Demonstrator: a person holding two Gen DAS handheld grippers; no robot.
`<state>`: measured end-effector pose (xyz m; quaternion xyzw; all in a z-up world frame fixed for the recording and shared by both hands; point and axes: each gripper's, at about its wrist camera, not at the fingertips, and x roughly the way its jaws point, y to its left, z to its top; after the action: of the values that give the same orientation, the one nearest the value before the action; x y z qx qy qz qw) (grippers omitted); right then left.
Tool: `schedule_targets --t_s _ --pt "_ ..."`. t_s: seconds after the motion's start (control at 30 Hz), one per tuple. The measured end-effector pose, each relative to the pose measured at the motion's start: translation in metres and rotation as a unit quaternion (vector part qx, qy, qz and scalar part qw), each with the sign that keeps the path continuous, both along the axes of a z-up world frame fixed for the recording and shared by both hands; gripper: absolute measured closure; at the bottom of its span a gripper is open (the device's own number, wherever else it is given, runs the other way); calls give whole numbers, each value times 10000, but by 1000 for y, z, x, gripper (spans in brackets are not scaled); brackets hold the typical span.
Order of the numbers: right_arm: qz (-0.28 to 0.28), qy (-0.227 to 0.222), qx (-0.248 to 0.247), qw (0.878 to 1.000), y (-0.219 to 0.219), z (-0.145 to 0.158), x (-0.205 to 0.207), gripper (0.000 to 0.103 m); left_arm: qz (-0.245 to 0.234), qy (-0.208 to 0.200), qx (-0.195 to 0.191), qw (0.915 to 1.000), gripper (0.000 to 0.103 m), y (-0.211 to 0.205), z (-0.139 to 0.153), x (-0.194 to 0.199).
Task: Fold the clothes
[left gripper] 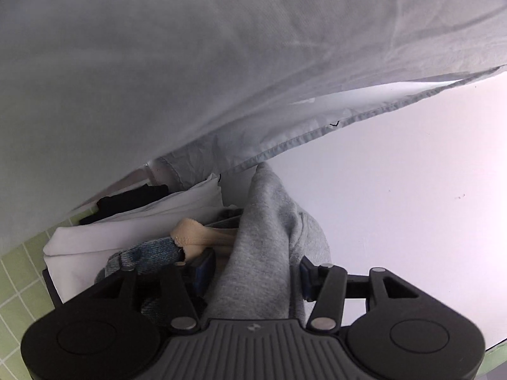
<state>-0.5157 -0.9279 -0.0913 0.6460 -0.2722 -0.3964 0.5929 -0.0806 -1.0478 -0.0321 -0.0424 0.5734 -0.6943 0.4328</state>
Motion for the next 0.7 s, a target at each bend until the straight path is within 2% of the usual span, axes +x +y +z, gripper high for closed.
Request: schedule_targets --t_s 0.07,0.13,0.2,0.23,0.27,0.33,0.47,0.5,0.53,0.6,0.7 --pt "-30 44 85 10000 7 2 -3 34 96 0 -10 10000 46 6 2 2" --pt "-28 133 198 9997 15 4 -5 24 246 27 7 9997 41 10 5 8" --pt "31 168 216 9996 22 3 -7 24 426 223 21 9988 27 26 3 15" --pt "29 165 236 9996 29 1 -11 24 539 364 21 9979 23 34 1 23" --pt "24 161 257 9995 36 -1 -16 24 652 464 58 9968 14 43 -2 27" --pt "65 174 258 9995 46 -3 -19 24 845 548 77 9949 13 63 -1 31" --pt "274 337 268 9987 71 -6 -24 23 1139 395 149 9926 12 108 5 34" --pt "342 385 277 9983 75 -5 -23 15 1193 318 192 9922 12 119 4 34" --pt "404 428 272 9979 80 -3 -24 12 1240 252 225 9917 12 132 5 33" --pt "531 549 220 9968 87 0 -22 12 1348 71 263 9905 12 164 7 31" --pt "717 847 154 9937 98 6 -22 4 1582 -325 283 9865 12 220 11 29"
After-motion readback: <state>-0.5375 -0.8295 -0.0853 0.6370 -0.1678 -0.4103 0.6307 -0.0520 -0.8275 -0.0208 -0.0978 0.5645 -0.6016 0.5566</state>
